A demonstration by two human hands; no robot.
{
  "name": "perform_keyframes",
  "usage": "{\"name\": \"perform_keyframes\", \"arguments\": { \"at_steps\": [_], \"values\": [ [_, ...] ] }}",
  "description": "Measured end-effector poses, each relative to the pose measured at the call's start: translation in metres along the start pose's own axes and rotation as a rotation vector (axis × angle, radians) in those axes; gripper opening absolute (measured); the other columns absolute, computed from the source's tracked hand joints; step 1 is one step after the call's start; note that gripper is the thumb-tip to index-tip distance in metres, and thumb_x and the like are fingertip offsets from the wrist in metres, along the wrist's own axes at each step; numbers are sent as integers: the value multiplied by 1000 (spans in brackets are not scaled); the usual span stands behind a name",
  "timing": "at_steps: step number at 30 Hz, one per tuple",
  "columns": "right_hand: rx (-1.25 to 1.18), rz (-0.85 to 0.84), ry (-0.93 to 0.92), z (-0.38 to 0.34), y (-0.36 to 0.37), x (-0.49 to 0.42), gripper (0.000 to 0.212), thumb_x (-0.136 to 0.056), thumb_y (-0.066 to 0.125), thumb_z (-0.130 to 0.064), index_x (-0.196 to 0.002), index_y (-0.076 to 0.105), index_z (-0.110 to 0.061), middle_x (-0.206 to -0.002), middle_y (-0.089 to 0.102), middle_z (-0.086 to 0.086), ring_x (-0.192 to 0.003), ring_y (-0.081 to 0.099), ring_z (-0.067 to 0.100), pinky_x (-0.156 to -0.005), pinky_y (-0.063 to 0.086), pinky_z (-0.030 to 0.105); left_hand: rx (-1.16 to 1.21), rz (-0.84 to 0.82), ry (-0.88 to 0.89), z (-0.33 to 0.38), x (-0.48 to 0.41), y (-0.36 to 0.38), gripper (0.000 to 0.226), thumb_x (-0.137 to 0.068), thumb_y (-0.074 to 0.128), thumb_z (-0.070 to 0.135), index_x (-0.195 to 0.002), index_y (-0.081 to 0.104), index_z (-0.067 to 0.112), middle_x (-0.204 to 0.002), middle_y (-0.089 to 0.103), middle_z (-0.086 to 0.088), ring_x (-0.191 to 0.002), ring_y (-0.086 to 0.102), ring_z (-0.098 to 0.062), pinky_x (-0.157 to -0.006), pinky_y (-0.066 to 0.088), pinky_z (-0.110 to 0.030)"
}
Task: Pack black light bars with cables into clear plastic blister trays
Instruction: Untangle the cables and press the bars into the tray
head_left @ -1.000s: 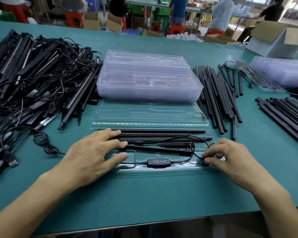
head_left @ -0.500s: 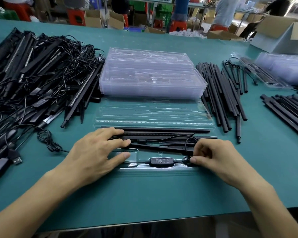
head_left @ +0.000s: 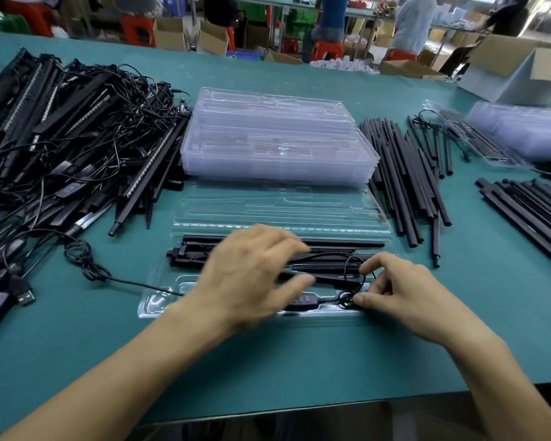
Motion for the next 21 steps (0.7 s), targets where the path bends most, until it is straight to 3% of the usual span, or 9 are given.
{"name": "perform_keyframes", "arguments": {
  "at_steps": [3,6,10,12,14,18,21],
  "values": [
    [57,-18,4,-2,-1,-5,27,-78,80,-32,-93,57,-30,-67,64,-5,-67,57,-6,-59,42,11,11,-204,132,39,-20,35,62,-95,45,57,-144,47,21,-145,51,3,-134,44,-17,-113,31,-34],
    [78,-5,-7,-2,-2,-6,22,-78,79,-29,-90,60,-26,-63,63,-8,-63,56,-7,-57,42,12,-75,-316,124,49,-27,63,67,-98,37,59,-153,29,22,-157,34,6,-145,26,-15,-119,17,-34],
    [13,26,-36,2,-8,-1,33,-73,83,-32,-95,60,-33,-73,68,-12,-63,59,-2,-59,44,13,-41,-316,112,44,-28,74,59,-101,35,53,-152,32,23,-157,36,7,-147,25,-15,-119,16,-31],
    [-14,47,-45,3,-11,-2,44,-70,85,-31,-106,60,-37,-77,63,-3,-60,59,1,-60,45,13,-7,-323,112,41,-28,77,55,-102,38,48,-151,34,25,-157,35,8,-148,23,-14,-119,15,-30],
    [31,40,-69,2,-9,-2,53,-74,82,-32,-121,58,-39,-84,58,-6,-62,56,0,-64,43,11,52,-336,84,38,-28,79,53,-101,43,45,-150,36,27,-157,36,9,-148,22,-13,-119,14,-29],
    [104,84,-127,-4,-5,-2,40,-86,72,-31,-123,60,-40,-83,59,-7,-72,53,-3,-67,37,12,124,-341,18,35,-30,78,58,-98,50,46,-151,34,29,-153,42,9,-146,26,-12,-118,17,-29],
    [246,112,-104,-3,-2,-2,40,-90,64,-38,-129,59,-39,-89,52,-11,-80,49,3,-75,38,24,83,-334,13,35,-33,79,58,-96,50,50,-150,35,34,-150,43,13,-141,29,-11,-114,22,-31]
  ]
}}
Point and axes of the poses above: each hand's wrist, its own x-axis away from the middle knuckle, its own y-axis out of the palm, z = x × y, the point moved 6 cm from there along -x, towards the middle knuckle
